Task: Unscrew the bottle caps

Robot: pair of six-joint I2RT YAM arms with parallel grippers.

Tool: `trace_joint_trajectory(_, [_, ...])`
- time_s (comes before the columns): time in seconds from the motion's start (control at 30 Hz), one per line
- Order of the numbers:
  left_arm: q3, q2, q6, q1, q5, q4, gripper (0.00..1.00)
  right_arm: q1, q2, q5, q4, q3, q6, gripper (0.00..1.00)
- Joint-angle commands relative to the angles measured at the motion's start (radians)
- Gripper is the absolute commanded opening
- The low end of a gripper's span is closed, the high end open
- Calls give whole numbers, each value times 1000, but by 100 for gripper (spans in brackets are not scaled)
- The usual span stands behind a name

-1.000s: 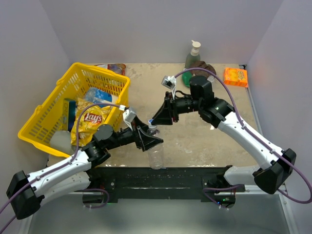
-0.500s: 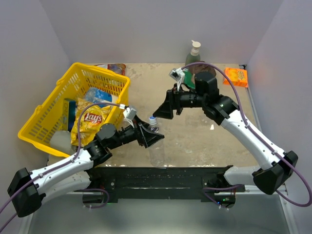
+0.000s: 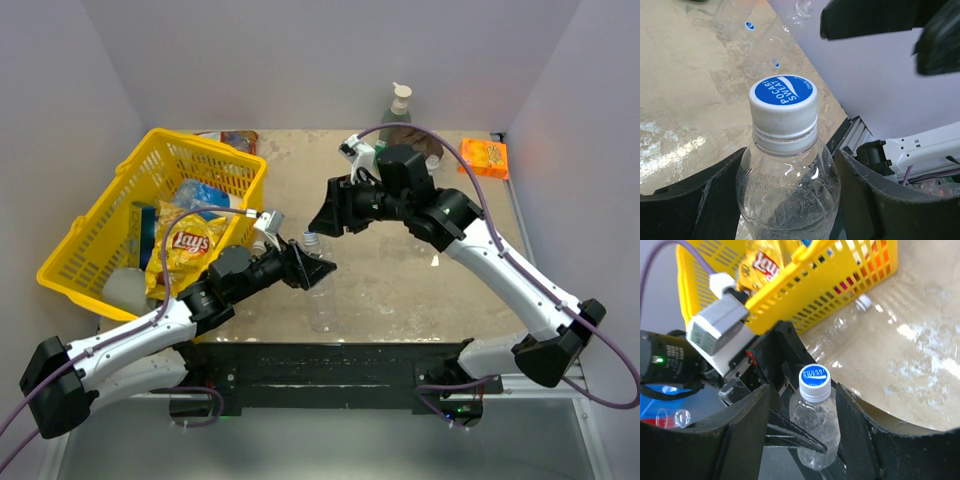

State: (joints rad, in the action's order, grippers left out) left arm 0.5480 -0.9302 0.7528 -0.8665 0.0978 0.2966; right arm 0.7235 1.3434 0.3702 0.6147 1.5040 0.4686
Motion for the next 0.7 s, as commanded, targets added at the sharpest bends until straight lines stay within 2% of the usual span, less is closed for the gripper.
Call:
trace_joint_trajectory(0.0, [47, -1, 19, -6, -43, 6, 22, 20, 5, -37, 34, 24, 25, 57])
trace_joint_trajectory(0.3, [66, -22, 13, -6, -33, -4, 22, 73, 29, -45, 0, 5, 50, 55])
trace_joint_trajectory(0.67, [70, -21, 13, -6, -40, -13, 21, 96, 40, -117, 56, 24, 36, 52])
